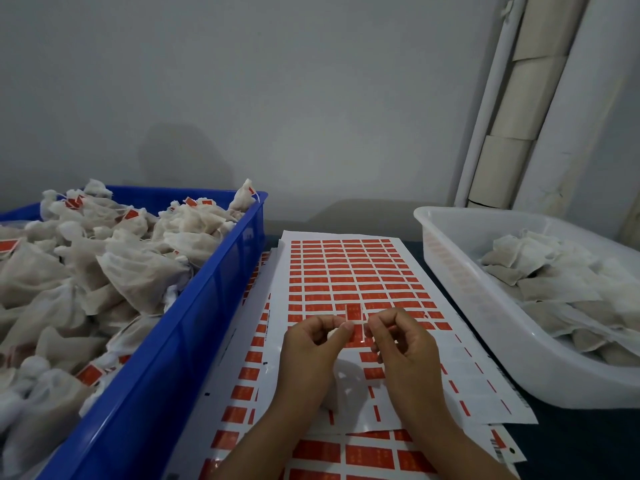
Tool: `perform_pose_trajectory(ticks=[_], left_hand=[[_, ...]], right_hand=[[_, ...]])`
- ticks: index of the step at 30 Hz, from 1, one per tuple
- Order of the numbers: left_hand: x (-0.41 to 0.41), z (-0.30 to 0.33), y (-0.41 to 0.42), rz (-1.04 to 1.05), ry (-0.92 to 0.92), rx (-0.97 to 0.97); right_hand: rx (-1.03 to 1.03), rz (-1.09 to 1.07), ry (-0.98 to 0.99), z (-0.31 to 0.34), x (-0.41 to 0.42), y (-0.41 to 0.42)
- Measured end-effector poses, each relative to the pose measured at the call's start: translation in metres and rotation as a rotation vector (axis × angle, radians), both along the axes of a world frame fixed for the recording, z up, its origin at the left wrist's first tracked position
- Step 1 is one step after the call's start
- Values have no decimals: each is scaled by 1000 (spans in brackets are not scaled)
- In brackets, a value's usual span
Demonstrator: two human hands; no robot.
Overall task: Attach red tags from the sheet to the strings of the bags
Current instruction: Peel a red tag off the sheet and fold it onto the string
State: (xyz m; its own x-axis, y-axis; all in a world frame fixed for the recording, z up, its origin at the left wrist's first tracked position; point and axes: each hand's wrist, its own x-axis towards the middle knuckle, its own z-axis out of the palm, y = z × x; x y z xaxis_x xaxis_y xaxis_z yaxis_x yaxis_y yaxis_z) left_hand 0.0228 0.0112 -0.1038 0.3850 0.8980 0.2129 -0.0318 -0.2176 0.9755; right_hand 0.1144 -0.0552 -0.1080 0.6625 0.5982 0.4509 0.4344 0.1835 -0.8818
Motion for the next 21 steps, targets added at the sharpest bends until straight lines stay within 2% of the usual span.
perform_pose_trajectory(ticks=[4,10,15,21], left_hand=[[0,0,0,25,2,-28],[0,0,0,7,10,-25],[0,0,0,-41,7,23],[-1,-1,0,-47,36,84]], right_hand=[[-2,-19,-16,0,0,0],[-9,19,130,2,1,-2],[-96,53,44,-2,1,1],[-69,33,-22,-4,7,2]])
